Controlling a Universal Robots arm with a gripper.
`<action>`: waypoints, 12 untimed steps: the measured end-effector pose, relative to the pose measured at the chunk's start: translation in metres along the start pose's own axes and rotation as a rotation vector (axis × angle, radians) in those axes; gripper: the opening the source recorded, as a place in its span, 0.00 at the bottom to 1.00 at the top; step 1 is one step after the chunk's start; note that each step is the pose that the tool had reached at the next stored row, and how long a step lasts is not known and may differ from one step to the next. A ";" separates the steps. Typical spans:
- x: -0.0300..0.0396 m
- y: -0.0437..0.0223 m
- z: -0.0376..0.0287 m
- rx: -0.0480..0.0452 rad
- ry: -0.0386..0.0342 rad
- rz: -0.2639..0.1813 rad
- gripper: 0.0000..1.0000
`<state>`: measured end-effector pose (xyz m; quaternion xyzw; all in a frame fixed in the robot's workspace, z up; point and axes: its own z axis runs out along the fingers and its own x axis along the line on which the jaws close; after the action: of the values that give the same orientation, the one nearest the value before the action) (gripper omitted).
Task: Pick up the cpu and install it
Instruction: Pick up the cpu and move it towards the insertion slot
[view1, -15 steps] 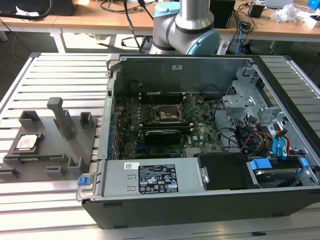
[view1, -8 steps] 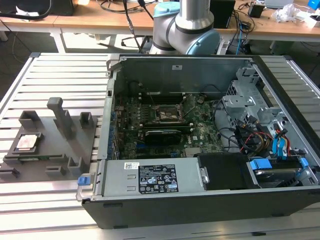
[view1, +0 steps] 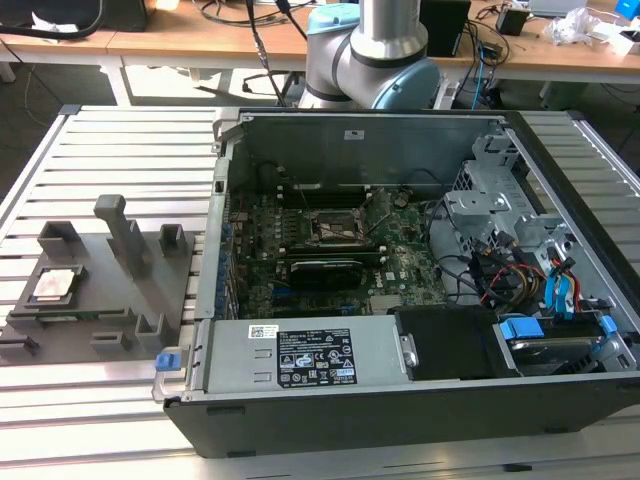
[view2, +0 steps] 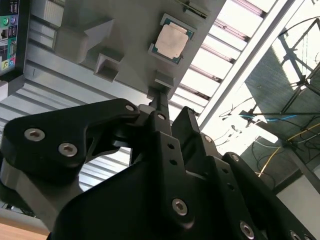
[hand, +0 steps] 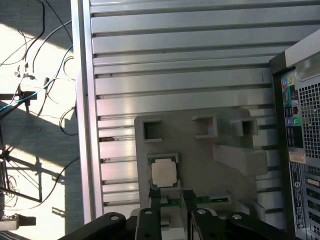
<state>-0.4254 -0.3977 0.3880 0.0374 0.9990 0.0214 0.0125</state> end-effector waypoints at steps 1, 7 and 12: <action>0.0000 0.0000 0.0000 0.0000 -0.0001 0.000 0.36; 0.0004 0.0001 0.0000 0.0107 -0.0008 0.000 0.60; 0.0001 -0.0001 0.0007 0.0401 -0.0006 -0.034 0.60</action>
<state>-0.4256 -0.3978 0.3873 0.0207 0.9997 0.0011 0.0124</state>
